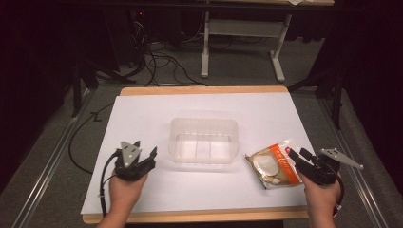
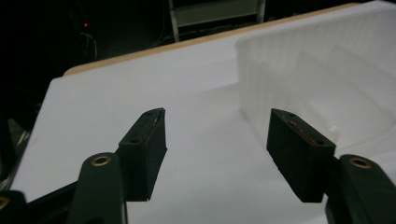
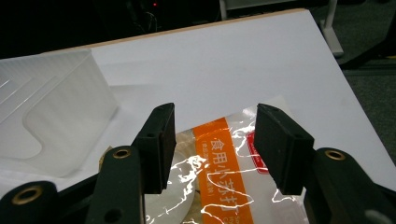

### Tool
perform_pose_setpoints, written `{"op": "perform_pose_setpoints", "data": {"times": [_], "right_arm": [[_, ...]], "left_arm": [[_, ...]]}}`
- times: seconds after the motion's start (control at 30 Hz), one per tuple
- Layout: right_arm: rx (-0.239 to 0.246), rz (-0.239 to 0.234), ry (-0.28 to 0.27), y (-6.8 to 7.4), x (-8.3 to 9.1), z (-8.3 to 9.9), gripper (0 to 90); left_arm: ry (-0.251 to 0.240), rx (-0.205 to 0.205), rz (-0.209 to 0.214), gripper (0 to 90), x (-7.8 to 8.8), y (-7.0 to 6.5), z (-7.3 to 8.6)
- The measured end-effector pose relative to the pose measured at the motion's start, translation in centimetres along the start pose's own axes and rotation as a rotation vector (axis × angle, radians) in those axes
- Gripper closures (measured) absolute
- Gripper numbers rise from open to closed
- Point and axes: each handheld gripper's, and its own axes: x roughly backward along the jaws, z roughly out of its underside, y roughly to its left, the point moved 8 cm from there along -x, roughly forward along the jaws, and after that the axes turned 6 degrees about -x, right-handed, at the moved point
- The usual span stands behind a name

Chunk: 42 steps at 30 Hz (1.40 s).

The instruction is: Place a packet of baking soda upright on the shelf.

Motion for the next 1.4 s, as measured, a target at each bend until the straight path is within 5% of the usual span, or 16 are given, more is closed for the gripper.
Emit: {"op": "perform_pose_setpoints", "data": {"times": [0.17,0.3,0.43,0.77,1.07,1.4], "right_arm": [[-0.001,0.012,0.024,0.1,-0.3,0.6,47.6],[0.002,0.024,0.033,0.2,-0.5,0.8,46.9],[0.015,0.030,0.043,0.3,-0.6,0.9,46.5],[-0.014,0.057,0.041,-1.2,-0.2,0.9,43.6],[-0.069,0.085,0.049,-3.6,1.2,1.5,44.5],[-0.119,0.122,0.100,-6.0,1.8,3.1,47.8]], "left_arm": [[0.014,0.055,0.065,35.0,0.3,2.2,3.2],[-0.008,0.058,0.105,34.7,0.6,2.4,2.8],[0.022,0.056,0.161,34.5,0.2,1.8,3.4],[0.046,0.014,0.200,25.0,-0.4,1.0,3.5],[0.051,0.072,0.187,19.4,-1.3,1.8,3.2],[0.046,0.048,0.210,18.6,-2.3,0.9,2.4]]}}
